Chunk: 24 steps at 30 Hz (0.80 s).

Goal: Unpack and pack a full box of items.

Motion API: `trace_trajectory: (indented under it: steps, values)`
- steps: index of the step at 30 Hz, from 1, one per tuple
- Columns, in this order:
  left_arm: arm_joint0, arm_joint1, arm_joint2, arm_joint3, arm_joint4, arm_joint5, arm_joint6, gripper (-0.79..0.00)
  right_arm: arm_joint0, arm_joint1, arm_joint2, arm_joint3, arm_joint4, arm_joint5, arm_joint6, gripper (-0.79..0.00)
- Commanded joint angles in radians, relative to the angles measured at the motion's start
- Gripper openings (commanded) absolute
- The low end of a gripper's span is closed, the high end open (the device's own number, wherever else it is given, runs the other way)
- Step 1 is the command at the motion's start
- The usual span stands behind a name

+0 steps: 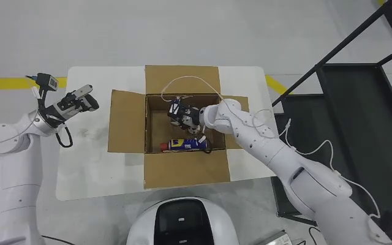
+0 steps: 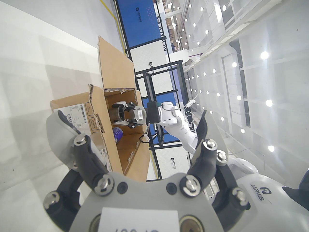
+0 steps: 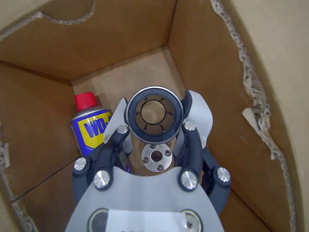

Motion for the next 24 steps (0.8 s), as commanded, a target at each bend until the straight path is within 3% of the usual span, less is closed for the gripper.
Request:
trace_trajectory:
  steps: [1,11,12,13,14,15,24]
  values:
    - [0.000,0.000,0.000,0.000,0.000,0.000,0.000,0.000,0.018,-0.021,-0.021,0.056,-0.009,0.001,-0.022,-0.785]
    - [0.000,0.000,0.000,0.000,0.000,0.000,0.000,0.000,0.071,-0.112,-0.092,0.263,-0.042,-0.040,-0.108,-0.785]
    - [0.000,0.000,0.000,0.000,0.000,0.000,0.000,0.000,0.075,-0.119,-0.095,0.277,-0.045,-0.044,-0.114,-0.739]
    - [0.000,0.000,0.000,0.000,0.000,0.000,0.000,0.000,0.077,-0.125,-0.098,0.290,-0.047,-0.051,-0.121,-0.585]
    - [0.000,0.000,0.000,0.000,0.000,0.000,0.000,0.000,0.081,-0.131,-0.100,0.301,-0.050,-0.057,-0.126,-0.329]
    - [0.000,0.000,0.000,0.000,0.000,0.000,0.000,0.000,0.084,-0.135,-0.102,0.311,-0.053,-0.064,-0.131,0.000]
    - [0.019,0.001,0.013,-0.019,0.014,0.015,0.039,0.000,0.105,-0.125,-0.072,0.326,-0.084,-0.156,-0.167,0.000]
